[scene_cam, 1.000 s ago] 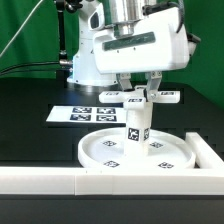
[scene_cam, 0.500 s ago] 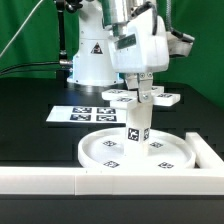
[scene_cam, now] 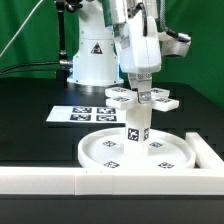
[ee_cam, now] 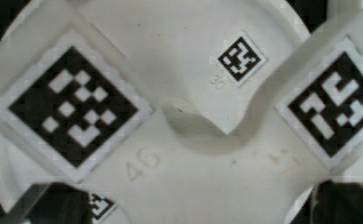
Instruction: Assemble round table
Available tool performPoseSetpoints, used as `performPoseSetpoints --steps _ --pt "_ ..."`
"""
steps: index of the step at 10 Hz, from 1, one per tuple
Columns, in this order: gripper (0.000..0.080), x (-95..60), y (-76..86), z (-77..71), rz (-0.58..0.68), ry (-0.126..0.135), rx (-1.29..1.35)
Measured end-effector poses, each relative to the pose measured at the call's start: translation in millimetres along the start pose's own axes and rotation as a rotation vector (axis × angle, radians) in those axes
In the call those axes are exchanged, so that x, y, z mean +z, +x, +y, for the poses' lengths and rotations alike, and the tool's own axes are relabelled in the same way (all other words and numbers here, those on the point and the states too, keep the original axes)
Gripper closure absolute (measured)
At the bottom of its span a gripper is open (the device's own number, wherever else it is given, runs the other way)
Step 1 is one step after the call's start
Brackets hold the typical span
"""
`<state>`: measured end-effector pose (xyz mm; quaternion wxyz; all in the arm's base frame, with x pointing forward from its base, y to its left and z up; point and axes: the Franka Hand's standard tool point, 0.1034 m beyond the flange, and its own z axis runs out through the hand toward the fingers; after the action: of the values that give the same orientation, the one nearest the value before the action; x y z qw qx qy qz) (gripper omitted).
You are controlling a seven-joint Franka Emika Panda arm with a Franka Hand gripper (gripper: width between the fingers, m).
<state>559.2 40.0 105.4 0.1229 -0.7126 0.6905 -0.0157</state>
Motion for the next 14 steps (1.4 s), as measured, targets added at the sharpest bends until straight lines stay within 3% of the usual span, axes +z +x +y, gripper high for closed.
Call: performPoseSetpoints --steps 2,6,8,10,14 --pt "0.015 -20.7 -4.5 -7.6 -0.027 0.028 -0.017" --pt "0.015 -17.3 -5.3 -5.7 -0.025 0.024 -0.182" --pt "0.015 -17.5 -14.1 -4.4 -0.034 -0.03 -0.487" --pt "0.015 -20.6 -17.8 -9.1 -0.055 -0.044 -0.72" --pt "0.015 -20.1 -17.0 -10.7 -0.062 -0.035 -1.027"
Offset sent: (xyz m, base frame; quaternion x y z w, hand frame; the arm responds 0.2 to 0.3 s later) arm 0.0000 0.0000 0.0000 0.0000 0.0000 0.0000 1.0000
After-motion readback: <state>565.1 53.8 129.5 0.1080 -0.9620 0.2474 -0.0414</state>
